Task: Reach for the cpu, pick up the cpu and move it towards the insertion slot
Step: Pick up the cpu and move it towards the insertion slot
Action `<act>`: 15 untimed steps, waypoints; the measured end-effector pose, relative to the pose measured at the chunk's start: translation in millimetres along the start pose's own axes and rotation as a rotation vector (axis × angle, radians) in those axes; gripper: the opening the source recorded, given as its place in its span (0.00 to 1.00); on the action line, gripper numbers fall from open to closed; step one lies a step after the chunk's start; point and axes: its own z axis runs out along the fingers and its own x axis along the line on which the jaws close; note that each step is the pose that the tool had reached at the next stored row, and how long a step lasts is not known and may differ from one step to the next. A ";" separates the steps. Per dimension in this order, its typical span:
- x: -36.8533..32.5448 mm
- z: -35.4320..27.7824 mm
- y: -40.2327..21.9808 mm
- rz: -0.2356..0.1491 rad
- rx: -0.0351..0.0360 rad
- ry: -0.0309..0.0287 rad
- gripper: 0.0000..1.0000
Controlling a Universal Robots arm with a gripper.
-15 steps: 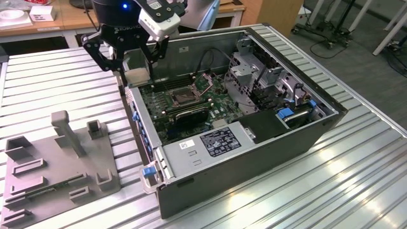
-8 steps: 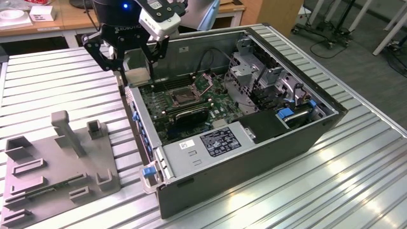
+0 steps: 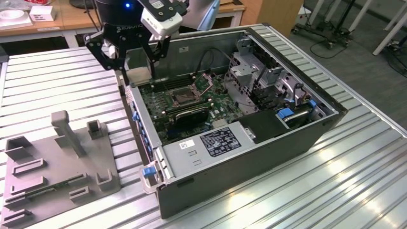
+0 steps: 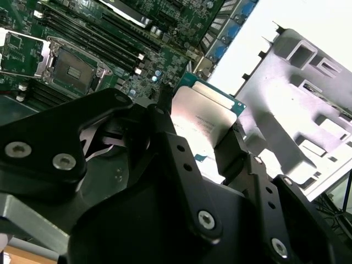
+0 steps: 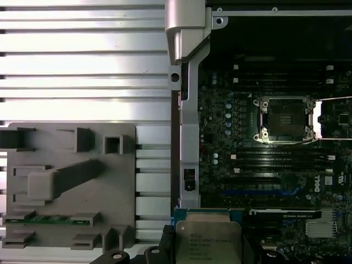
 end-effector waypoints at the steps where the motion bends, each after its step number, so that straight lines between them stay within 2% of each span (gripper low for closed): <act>1: -0.4 0.0 0.0 0.000 0.0000 0.0000 0.55; 10: -5.9 0.5 1.0 0.000 -0.0001 -0.0001 0.55; 15: -6.1 0.4 1.0 0.000 -0.0001 0.0000 0.55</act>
